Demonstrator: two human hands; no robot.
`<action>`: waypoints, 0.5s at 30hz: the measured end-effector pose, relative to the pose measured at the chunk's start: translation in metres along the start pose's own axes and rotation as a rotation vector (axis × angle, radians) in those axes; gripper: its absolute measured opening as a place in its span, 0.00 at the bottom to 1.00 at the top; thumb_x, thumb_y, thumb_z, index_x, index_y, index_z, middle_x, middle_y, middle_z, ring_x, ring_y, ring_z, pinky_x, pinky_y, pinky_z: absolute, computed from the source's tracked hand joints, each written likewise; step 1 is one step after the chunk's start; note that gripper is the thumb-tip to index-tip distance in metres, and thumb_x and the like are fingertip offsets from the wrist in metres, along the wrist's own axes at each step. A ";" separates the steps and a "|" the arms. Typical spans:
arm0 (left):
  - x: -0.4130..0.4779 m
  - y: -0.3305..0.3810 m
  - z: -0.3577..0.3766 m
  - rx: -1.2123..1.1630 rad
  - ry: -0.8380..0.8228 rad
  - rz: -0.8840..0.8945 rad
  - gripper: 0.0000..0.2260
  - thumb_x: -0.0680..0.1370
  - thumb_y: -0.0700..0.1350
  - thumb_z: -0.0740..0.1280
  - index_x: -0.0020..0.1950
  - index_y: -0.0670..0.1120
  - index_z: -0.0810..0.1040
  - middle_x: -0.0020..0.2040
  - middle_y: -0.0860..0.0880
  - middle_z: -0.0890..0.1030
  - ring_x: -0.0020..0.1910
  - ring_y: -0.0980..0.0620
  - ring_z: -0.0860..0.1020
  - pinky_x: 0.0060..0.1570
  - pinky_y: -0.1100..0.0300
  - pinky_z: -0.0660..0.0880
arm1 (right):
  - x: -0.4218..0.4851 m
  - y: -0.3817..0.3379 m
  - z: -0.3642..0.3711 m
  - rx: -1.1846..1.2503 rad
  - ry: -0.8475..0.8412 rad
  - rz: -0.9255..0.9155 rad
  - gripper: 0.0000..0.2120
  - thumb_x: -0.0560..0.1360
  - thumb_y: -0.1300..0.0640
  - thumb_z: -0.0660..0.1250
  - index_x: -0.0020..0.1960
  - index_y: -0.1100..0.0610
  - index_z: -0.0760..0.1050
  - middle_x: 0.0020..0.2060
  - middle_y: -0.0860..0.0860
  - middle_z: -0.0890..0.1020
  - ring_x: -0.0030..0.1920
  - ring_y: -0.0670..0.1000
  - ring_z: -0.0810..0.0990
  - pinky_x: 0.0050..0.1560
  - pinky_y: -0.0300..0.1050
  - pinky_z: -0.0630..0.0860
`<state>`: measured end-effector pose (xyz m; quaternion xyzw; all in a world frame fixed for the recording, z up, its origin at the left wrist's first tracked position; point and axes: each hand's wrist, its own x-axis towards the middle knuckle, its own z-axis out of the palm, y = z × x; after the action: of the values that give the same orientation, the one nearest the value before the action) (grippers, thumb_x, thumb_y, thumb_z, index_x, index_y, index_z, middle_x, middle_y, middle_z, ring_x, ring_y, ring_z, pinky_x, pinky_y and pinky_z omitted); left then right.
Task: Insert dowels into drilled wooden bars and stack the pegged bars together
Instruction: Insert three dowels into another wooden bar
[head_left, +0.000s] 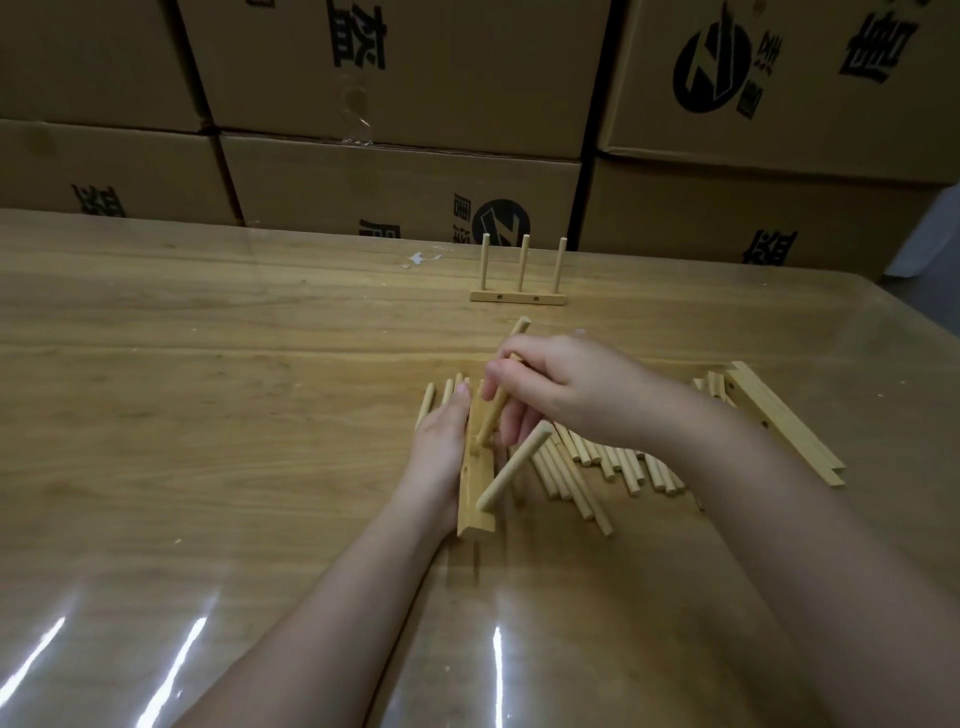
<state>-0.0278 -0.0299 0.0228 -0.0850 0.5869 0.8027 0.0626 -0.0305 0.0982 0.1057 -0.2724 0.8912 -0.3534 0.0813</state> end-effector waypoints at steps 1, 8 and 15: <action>0.000 0.000 -0.001 -0.037 0.008 -0.001 0.18 0.83 0.52 0.56 0.45 0.44 0.80 0.27 0.48 0.81 0.25 0.56 0.80 0.20 0.67 0.72 | 0.002 0.000 0.001 0.014 0.006 0.007 0.12 0.80 0.51 0.55 0.47 0.55 0.75 0.33 0.49 0.83 0.34 0.44 0.82 0.37 0.37 0.79; 0.001 -0.001 -0.005 -0.106 0.030 -0.018 0.18 0.83 0.50 0.56 0.42 0.43 0.80 0.27 0.47 0.81 0.24 0.54 0.79 0.22 0.67 0.73 | 0.002 0.001 0.011 0.077 0.067 0.026 0.13 0.80 0.52 0.56 0.48 0.58 0.75 0.33 0.51 0.83 0.33 0.46 0.83 0.37 0.39 0.80; 0.009 -0.006 -0.006 -0.146 0.061 -0.034 0.23 0.82 0.51 0.59 0.32 0.45 0.83 0.27 0.45 0.80 0.24 0.51 0.79 0.23 0.64 0.74 | 0.007 -0.001 0.014 0.047 0.066 0.037 0.13 0.81 0.52 0.55 0.47 0.58 0.74 0.33 0.51 0.84 0.33 0.46 0.83 0.35 0.38 0.79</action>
<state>-0.0352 -0.0336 0.0141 -0.1240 0.5269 0.8392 0.0521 -0.0312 0.0853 0.0967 -0.2422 0.8898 -0.3813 0.0645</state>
